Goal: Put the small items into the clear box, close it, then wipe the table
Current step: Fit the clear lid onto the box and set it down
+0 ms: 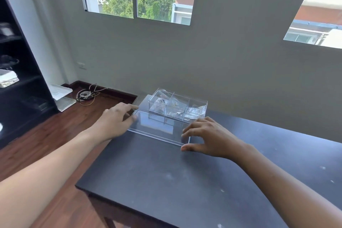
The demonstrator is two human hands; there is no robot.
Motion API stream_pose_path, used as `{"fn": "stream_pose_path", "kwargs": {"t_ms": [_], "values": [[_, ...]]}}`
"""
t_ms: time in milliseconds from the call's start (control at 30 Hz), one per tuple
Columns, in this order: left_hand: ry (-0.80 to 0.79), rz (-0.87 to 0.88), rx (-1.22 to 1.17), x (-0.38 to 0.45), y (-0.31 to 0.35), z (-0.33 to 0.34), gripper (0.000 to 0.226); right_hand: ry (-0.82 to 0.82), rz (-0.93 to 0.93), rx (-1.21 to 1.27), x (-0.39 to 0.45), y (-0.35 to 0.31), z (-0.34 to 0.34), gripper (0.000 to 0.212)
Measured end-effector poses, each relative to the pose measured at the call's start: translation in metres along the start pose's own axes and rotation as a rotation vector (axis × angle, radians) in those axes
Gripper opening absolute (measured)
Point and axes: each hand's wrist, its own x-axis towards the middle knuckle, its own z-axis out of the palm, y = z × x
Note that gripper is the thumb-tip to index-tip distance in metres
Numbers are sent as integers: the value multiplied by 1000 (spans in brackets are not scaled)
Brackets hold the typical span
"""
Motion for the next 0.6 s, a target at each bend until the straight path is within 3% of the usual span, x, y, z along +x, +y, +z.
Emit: {"fn": "stream_pose_path", "kwargs": {"t_ms": [167, 333, 467, 600], "values": [[-91, 43, -117, -10, -10, -3, 24, 0, 2, 64, 0, -8, 0, 26], [-214, 133, -113, -23, -16, -17, 60, 21, 28, 30, -2, -18, 2, 19], [-144, 200, -145, -31, -17, -21, 42, 36, 85, 172, -4, -20, 2, 12], [-44, 242, -180, -35, -14, -24, 29, 166, 150, 405, -6, -18, -5, 5]]}}
